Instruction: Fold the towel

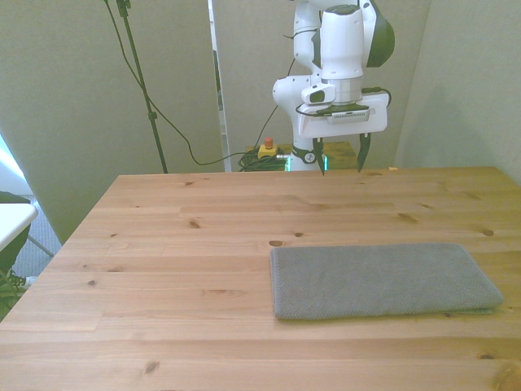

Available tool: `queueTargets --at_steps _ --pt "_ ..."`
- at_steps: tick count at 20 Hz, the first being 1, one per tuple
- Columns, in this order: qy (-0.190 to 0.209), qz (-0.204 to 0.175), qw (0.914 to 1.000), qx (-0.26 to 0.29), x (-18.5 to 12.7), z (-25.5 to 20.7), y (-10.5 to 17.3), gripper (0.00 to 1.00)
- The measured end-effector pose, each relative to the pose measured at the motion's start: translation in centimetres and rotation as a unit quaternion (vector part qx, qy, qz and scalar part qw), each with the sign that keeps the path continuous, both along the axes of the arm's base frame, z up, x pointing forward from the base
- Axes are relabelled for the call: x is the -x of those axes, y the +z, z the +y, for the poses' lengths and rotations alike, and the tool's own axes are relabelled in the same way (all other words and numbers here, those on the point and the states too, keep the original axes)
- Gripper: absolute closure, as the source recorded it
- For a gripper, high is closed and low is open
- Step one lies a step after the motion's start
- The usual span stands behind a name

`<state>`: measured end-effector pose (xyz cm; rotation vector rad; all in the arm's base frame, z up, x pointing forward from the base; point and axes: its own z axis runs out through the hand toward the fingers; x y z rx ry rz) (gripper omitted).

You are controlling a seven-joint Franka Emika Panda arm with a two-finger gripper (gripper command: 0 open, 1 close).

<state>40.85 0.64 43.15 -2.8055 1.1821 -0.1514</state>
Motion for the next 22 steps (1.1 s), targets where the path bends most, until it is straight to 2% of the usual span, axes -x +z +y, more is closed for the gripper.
queueTargets --at_steps 5,11,14,20,22 --pt "-0.020 -0.005 0.9998 -0.003 -0.7 0.1 0.5 0.00" --pt "-0.021 -0.026 0.9989 0.032 -5.3 2.7 2.5 0.00" --pt "-0.019 -0.037 0.9964 0.073 -8.3 5.4 3.2 0.00" --pt "-0.006 -0.021 0.9973 0.071 -17.2 10.1 1.9 0.00" --pt "-0.007 -0.014 0.9953 0.096 -19.8 12.0 0.8 0.00"
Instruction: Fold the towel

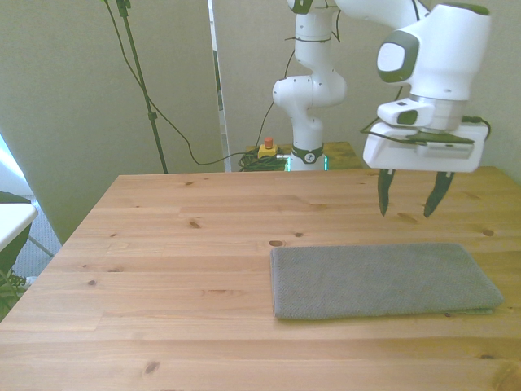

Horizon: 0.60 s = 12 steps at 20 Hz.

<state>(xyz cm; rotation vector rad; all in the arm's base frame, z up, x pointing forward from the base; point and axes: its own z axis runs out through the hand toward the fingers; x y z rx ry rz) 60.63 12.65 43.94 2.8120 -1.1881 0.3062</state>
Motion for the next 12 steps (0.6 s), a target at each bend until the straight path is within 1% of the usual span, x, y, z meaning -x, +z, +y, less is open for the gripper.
queueTargets --at_steps 2,5,8,12 --pt "-0.003 0.002 0.9990 0.043 -2.1 2.5 -1.5 0.00" --pt "-0.007 -0.018 0.9938 0.109 -4.2 7.1 -2.9 0.00" --pt "-0.013 -0.032 0.9873 0.155 -4.9 10.8 -3.6 0.00" --pt "-0.022 -0.034 0.9771 0.209 -5.3 13.6 -5.5 0.00"
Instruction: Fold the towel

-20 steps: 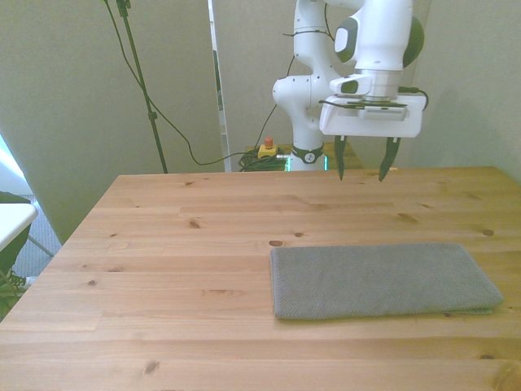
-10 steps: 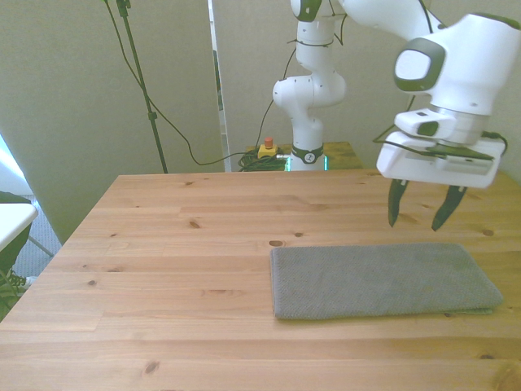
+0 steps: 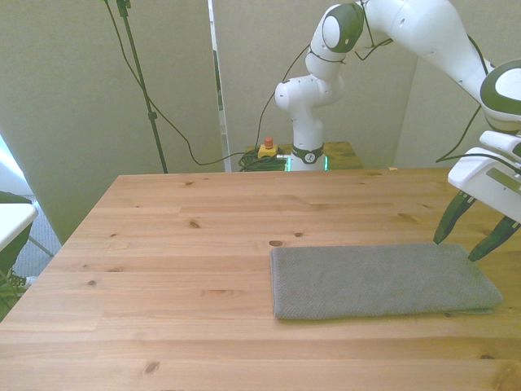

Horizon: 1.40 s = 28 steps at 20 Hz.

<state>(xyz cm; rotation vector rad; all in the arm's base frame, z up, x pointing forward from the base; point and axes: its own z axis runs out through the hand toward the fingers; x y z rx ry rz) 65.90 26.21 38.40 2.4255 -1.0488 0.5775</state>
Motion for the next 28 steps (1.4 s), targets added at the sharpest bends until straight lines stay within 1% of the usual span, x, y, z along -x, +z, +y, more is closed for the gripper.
queueTargets --at_steps 2,4,8,11,14,16,21,25,26,28 --pt "-0.001 0.003 0.9998 0.022 -0.1 1.0 -1.3 0.00" --pt "0.001 0.006 0.9996 0.029 -0.1 2.1 -1.9 0.00" --pt "0.008 0.005 0.9994 0.033 0.3 4.5 -1.6 0.00" --pt "0.006 0.009 0.9991 0.041 0.4 5.4 -1.9 0.00" --pt "-0.006 0.021 0.9980 0.059 0.1 5.2 -3.3 0.00" --pt "-0.008 0.021 0.9973 0.069 -0.2 5.2 -4.0 0.00" --pt "-0.016 0.028 0.9951 0.094 -0.6 4.5 -5.0 0.00" --pt "-0.033 0.049 0.9911 0.119 -0.8 2.6 -5.6 0.00" --pt "-0.034 0.050 0.9908 0.121 -0.9 2.2 -5.6 1.00" --pt "-0.035 0.048 0.9909 0.121 -1.2 1.8 -5.6 1.00"
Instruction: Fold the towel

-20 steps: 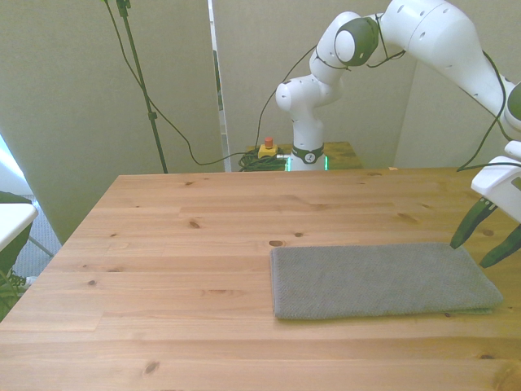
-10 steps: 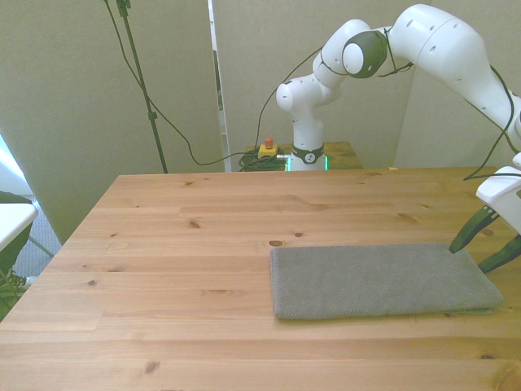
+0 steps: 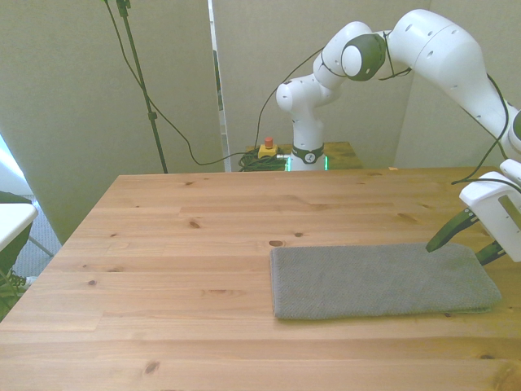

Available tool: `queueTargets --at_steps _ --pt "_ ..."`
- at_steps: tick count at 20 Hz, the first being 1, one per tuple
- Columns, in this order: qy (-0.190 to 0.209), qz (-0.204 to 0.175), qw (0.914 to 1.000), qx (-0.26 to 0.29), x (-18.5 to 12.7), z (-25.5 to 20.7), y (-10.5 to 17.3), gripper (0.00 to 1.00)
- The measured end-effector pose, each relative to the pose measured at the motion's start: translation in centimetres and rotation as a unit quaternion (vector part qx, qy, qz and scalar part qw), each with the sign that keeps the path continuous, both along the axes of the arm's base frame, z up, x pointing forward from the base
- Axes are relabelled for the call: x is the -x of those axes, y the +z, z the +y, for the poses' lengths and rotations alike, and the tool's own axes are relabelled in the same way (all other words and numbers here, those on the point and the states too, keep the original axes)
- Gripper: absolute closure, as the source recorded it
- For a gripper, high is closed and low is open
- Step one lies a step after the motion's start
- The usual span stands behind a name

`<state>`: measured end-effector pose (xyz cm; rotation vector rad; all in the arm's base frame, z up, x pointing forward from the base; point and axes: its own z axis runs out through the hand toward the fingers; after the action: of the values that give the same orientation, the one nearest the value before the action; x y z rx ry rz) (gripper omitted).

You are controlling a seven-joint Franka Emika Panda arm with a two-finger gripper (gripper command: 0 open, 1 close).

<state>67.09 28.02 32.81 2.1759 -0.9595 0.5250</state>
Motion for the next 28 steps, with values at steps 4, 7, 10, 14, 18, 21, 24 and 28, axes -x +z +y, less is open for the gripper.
queueTargets --at_steps 4,7,10,14,18,21,24,28 --pt "0.004 -0.005 1.0000 -0.005 -0.3 -0.1 0.1 1.00" --pt "0.007 -0.004 1.0000 -0.006 -0.3 -0.1 0.1 1.00" --pt "0.011 -0.003 0.9999 -0.008 -0.3 0.1 -0.2 1.00" --pt "0.014 -0.001 0.9998 -0.017 -0.4 0.1 -0.5 1.00" --pt "0.017 -0.001 0.9996 -0.025 -0.6 0.0 -0.8 1.00" --pt "0.021 -0.002 0.9994 -0.029 -0.6 0.1 -1.0 1.00" --pt "0.025 -0.003 0.9991 -0.035 -0.6 0.1 -1.0 1.00" --pt "0.030 -0.012 0.9982 -0.050 -0.8 -0.4 -0.3 1.00"
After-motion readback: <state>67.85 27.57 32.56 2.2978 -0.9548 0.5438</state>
